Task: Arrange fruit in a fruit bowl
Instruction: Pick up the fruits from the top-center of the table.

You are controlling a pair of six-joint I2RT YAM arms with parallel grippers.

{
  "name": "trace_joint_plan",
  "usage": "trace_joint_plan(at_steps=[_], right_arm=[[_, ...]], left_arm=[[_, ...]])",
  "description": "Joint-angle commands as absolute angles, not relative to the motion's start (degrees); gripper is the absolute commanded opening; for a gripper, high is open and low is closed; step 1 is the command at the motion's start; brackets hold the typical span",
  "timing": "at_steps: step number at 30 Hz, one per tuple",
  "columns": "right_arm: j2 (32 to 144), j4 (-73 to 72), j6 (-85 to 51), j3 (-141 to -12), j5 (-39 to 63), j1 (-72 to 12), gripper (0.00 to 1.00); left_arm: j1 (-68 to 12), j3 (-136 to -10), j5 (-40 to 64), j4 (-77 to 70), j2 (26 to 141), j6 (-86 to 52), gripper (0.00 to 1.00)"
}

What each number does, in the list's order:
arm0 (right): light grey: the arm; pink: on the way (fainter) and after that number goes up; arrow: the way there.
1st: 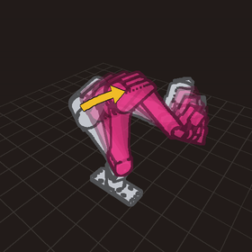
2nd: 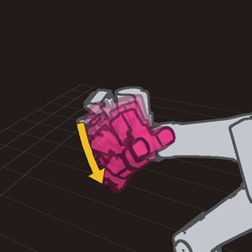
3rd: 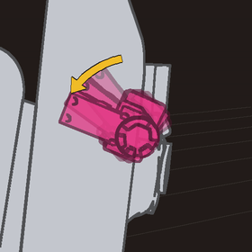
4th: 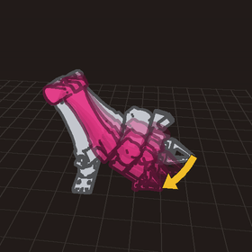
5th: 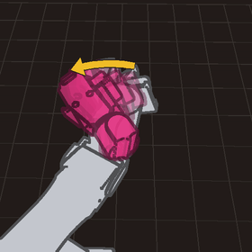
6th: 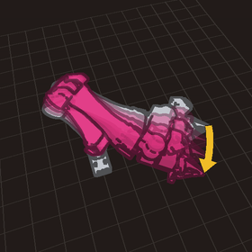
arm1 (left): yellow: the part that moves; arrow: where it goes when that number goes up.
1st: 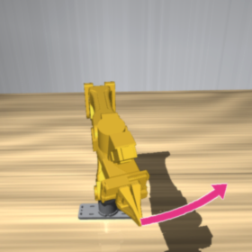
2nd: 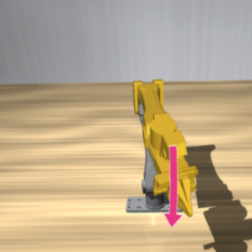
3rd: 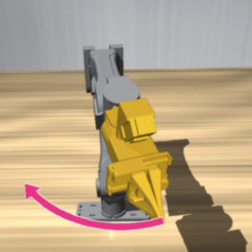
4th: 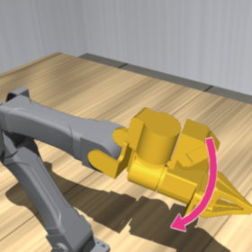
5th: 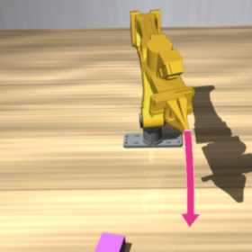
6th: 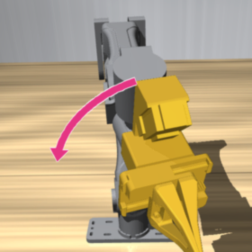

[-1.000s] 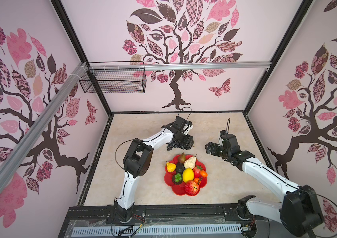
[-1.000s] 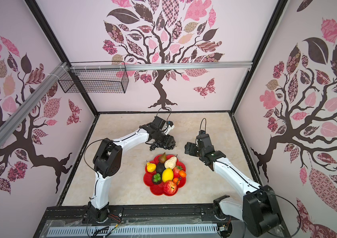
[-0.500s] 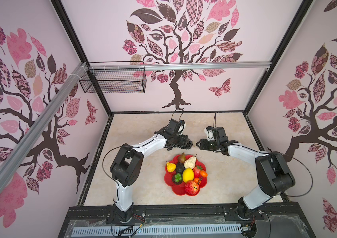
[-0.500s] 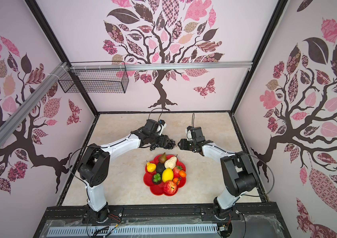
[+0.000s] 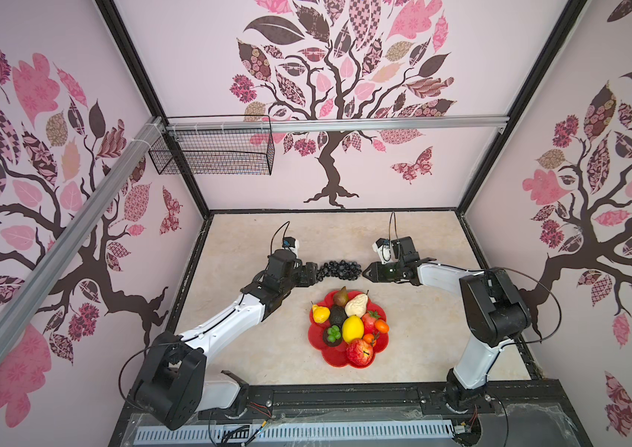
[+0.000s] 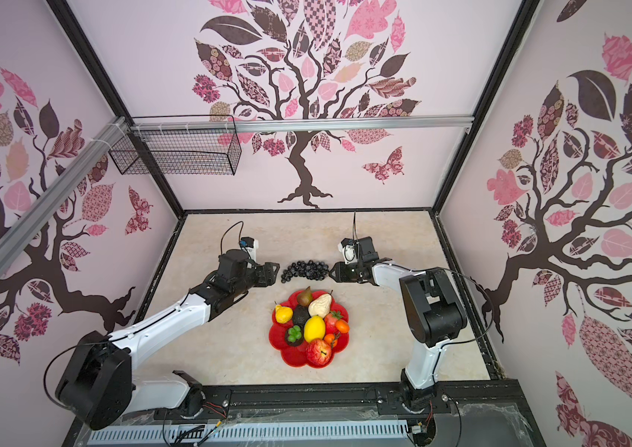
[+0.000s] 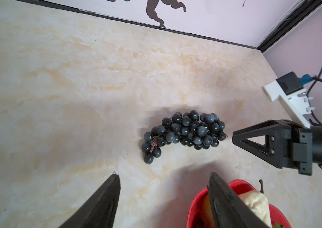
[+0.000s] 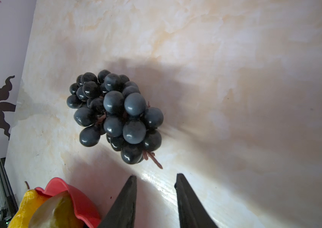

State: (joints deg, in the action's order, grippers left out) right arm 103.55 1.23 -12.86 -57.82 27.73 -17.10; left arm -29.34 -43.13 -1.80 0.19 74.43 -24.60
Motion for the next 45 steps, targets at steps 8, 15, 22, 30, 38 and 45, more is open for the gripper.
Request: trace_joint_plan(at_steps=[8,15,22,30,38,45], right_arm=[[108.08,1.78,-11.2,-60.81,30.85,-17.02,0.29],[110.6,2.02,-11.03,-62.57,31.63,-17.11,0.26],[111.41,3.4,-9.55,-63.96,30.26,-18.01,0.2],[110.33,5.01,-7.92,-64.29,26.0,-19.72,0.07],[106.94,5.95,-7.48,-63.85,20.92,-21.57,0.0],[101.9,7.44,-6.67,-64.16,15.24,-23.78,0.0]], left_arm=[[-29.73,-29.27,-1.66,-8.87,67.03,-23.13,0.76],[-29.78,-29.38,-1.57,-8.88,67.3,-22.59,0.76],[-29.7,-29.54,-1.94,-8.87,68.46,-22.58,0.77],[-29.65,-29.52,-2.2,-10.63,68.55,-22.41,0.77],[-29.69,-29.62,-2.59,-10.55,69.18,-21.8,0.78],[-29.7,-28.87,-5.12,-10.46,67.82,-21.97,0.82]])
